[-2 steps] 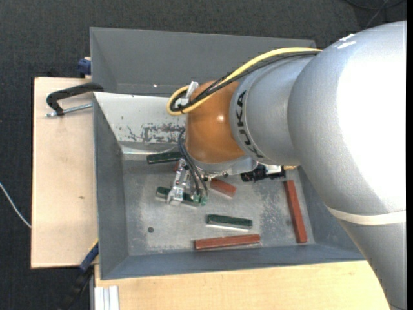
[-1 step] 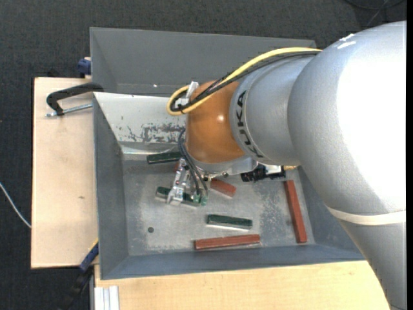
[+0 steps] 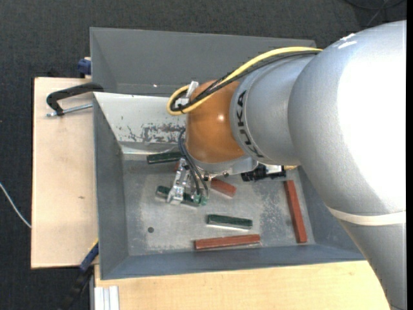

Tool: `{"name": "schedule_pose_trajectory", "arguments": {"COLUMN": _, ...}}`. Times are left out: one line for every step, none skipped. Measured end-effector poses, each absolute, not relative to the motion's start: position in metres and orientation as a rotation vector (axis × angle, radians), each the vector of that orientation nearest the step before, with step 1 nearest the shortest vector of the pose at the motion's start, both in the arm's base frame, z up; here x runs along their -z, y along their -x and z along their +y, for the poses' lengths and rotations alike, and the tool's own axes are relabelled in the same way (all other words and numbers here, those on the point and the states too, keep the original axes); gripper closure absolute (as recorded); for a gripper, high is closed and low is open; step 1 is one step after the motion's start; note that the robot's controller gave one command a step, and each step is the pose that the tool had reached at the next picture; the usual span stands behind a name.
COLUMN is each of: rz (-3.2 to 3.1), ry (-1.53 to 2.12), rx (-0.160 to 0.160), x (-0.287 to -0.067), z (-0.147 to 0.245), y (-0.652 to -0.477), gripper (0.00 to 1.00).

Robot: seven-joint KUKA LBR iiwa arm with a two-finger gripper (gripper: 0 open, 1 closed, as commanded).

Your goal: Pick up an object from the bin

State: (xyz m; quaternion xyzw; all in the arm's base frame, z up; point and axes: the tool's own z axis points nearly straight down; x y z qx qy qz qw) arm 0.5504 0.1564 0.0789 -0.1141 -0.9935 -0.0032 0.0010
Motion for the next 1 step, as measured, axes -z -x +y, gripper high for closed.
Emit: {"name": "schedule_pose_trajectory", "arguments": {"rz": -3.123, "ry": 0.359, "rx": 0.006, "x": -0.0809, "z": 0.1559, "y": -0.5509, "gripper": 1.0}}
